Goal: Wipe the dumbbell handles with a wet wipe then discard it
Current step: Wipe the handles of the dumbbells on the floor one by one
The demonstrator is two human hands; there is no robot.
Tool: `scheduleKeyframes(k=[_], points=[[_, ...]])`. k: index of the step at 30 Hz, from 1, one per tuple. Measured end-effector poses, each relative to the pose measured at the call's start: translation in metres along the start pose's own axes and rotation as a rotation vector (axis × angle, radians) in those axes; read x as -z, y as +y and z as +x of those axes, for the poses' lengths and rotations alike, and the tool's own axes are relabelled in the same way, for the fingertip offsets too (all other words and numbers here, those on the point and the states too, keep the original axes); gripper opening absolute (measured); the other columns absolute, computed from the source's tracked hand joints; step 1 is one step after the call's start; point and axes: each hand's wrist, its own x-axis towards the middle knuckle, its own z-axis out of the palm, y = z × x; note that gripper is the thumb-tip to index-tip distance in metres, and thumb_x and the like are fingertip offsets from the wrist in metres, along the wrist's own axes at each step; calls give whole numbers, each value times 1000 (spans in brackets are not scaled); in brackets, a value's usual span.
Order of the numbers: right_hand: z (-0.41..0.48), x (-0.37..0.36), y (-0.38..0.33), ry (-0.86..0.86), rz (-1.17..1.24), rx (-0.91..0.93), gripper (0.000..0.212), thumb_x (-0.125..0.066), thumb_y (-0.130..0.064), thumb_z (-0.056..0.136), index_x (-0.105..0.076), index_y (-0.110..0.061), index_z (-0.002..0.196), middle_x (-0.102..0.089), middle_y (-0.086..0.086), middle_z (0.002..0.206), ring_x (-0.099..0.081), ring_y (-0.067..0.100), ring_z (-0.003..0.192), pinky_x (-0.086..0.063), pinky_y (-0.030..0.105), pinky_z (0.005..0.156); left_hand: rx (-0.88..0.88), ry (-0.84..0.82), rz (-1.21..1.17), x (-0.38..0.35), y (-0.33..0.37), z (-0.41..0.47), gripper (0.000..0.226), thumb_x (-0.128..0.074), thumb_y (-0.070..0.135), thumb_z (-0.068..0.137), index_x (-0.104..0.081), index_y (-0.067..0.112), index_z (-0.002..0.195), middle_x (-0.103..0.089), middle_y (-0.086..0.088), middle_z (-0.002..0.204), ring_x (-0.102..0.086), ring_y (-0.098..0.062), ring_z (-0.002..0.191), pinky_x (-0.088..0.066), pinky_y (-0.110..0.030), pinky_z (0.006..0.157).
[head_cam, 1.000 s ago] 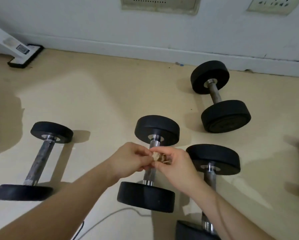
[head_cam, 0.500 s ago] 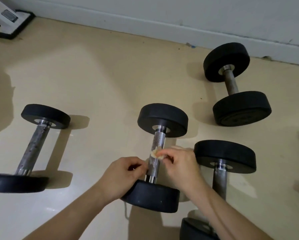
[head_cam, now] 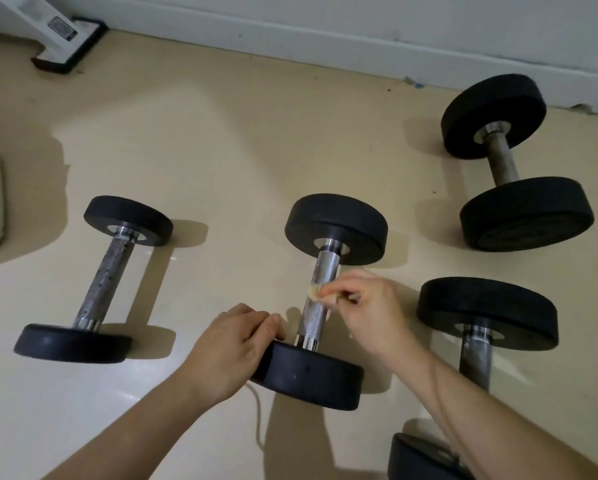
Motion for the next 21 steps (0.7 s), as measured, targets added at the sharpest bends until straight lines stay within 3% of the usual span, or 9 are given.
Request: scheduleKeyframes(k=[2, 5, 10, 12, 15, 18, 21], points=[[22, -2, -2, 138, 40, -17, 14, -73, -8, 79, -75, -21, 80, -62, -13, 84, -59, 2, 77, -44, 8, 67, 44, 20, -49, -1, -1, -3, 39, -35, 40, 99, -69, 30, 83, -59, 6, 89, -53, -4, 91, -38, -18, 83], [17, -9, 2, 170, 44, -37, 9, -72, -16, 81, -75, -24, 85, -63, -15, 84, -59, 2, 77, -44, 13, 68, 82, 8, -93, -1, -3, -5, 39, -35, 40, 99, -69, 33, 80, -59, 8, 90, -53, -2, 91, -38, -18, 82], [-20, -7, -8, -225, -28, -108, 13, -77, -16, 76, -77, -27, 82, -70, -17, 82, -63, -5, 79, -47, 9, 73, 98, -7, -52, 4, 5, -2, 36, -38, 31, 99, -70, 28, 82, -60, 8, 87, -50, -1, 92, -35, -10, 77], [-14, -5, -13, -207, -13, -89, 17, -76, -14, 77, -76, -30, 83, -71, -14, 88, -64, 0, 84, -51, 15, 78, 106, -41, -11, 6, 10, 0, 29, -41, 29, 95, -69, 27, 86, -62, 10, 88, -52, -4, 91, -38, -14, 78], [9, 3, -14, -19, 253, -151, 25, -71, -4, 80, -74, -28, 86, -70, -6, 96, -68, 10, 86, -56, 24, 79, 116, -59, 11, 10, 15, 9, 15, -50, 35, 91, -63, 34, 99, -65, 12, 94, -59, -9, 90, -48, -27, 82], [12, 6, -15, -121, 622, -362, 22, -65, 3, 83, -71, -12, 97, -72, 10, 89, -69, 15, 69, -57, 23, 62, 79, -16, -239, 9, 30, 24, 27, -60, 33, 89, -53, 39, 114, -62, 7, 99, -63, -12, 85, -51, -26, 79], [2, 4, -9, -156, 744, -464, 21, -61, 2, 86, -65, -6, 106, -68, 12, 77, -62, 13, 57, -49, 20, 49, 58, -66, -512, -1, 45, 46, 24, -67, 27, 87, -62, 34, 109, -66, -2, 100, -66, -20, 83, -56, -33, 75]])
